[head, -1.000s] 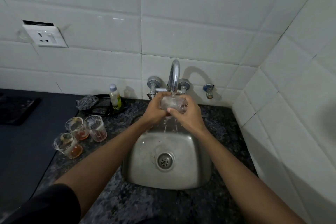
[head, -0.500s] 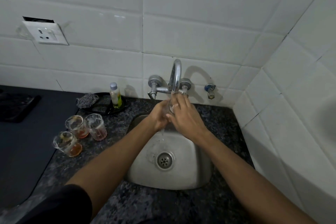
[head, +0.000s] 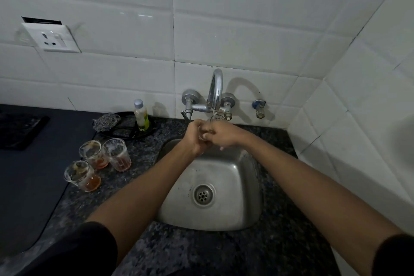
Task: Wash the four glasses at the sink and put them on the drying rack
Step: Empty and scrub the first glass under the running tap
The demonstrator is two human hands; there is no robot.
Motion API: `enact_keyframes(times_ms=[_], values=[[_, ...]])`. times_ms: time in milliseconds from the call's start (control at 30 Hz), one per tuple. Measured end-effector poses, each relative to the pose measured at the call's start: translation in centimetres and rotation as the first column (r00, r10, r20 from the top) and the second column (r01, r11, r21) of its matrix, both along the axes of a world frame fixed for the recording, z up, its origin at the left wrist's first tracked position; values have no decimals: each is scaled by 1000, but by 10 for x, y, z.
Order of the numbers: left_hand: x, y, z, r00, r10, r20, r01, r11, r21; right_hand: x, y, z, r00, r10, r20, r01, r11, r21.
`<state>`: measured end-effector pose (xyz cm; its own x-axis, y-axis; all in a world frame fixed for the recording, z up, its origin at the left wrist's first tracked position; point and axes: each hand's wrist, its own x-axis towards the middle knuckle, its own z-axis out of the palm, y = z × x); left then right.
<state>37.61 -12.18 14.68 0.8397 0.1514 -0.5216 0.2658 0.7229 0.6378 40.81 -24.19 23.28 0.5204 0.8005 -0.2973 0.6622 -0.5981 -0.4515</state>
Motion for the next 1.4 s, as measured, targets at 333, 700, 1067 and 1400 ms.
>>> enact_keyframes(times_ms=[333,700,1067,1400], values=[[3,3,-3,998,-56,-4,56,998,38,-1,3,-3,948,191,255,-130,963,-238],[5,2,6,996,-70,-57,71,997,12,-1,3,6,807,354,473,-240,928,-284],[8,7,5,995,-21,-98,21,1000,-5,-4,6,-2,875,267,405,-179,954,-242],[8,6,7,987,-102,-121,109,993,52,-2,-1,0,847,358,393,-252,922,-295]])
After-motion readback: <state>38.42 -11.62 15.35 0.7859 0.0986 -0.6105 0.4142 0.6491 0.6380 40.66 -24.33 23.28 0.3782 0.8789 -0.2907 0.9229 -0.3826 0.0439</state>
